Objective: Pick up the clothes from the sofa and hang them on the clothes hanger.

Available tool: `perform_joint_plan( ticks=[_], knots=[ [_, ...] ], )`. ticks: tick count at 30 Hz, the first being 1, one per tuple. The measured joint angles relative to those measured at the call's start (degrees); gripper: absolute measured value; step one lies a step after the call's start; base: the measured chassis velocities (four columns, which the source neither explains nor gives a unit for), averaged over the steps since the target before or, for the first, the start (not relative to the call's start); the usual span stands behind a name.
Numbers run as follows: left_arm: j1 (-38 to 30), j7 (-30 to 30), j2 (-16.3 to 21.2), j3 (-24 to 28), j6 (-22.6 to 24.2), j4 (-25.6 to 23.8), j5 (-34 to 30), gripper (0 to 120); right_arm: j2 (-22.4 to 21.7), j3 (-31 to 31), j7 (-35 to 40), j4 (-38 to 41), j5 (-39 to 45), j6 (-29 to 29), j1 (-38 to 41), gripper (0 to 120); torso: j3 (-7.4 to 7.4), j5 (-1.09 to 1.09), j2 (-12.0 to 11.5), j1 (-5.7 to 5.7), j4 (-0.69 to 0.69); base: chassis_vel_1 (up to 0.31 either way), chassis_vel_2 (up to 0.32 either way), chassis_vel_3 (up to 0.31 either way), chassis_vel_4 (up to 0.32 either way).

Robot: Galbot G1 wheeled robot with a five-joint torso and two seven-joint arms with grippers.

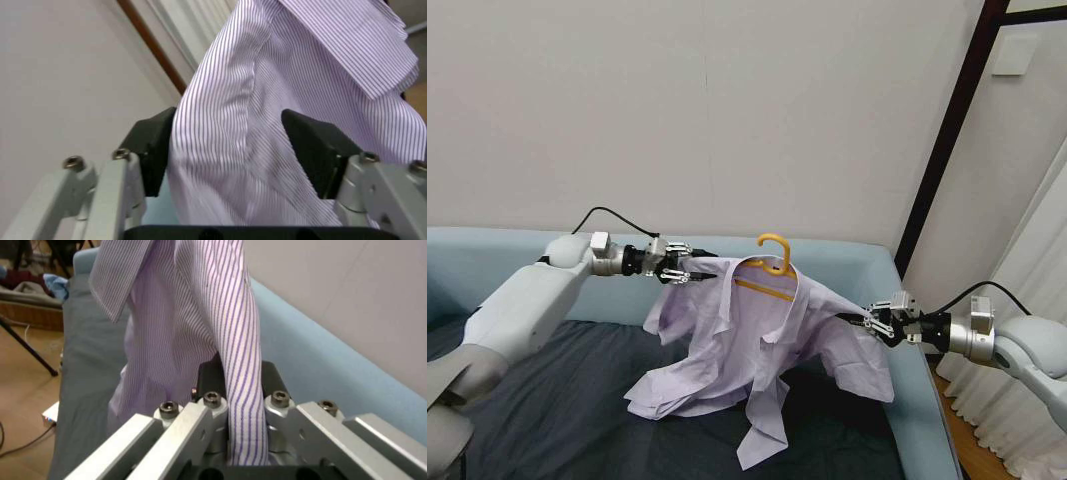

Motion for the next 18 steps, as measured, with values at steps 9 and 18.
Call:
perform_joint_plan(
  ticks=[9, 18],
  knots=[
    [18.5, -17.5, 4.2, -11.3, 1.0, -14.1, -10.9, 98, -6.1, 0.5, 13.4, 7.5, 3.6, -7.7, 0.0, 1, -0.01, 0.01, 0.0, 0.0, -0.01, 0.0, 0.0, 0.0, 0.0],
    [37.5, -48.9, -0.2, -15.5, 3.3, -35.9, -6.1, 100, -8.0, 0.3, 28.2, 16.0, 9.1, -15.5, 0.9, 1, -0.01, 0.04, 0.0, -0.01, -0.03, 0.0, 0.0, 0.0, 0.0]
  ],
)
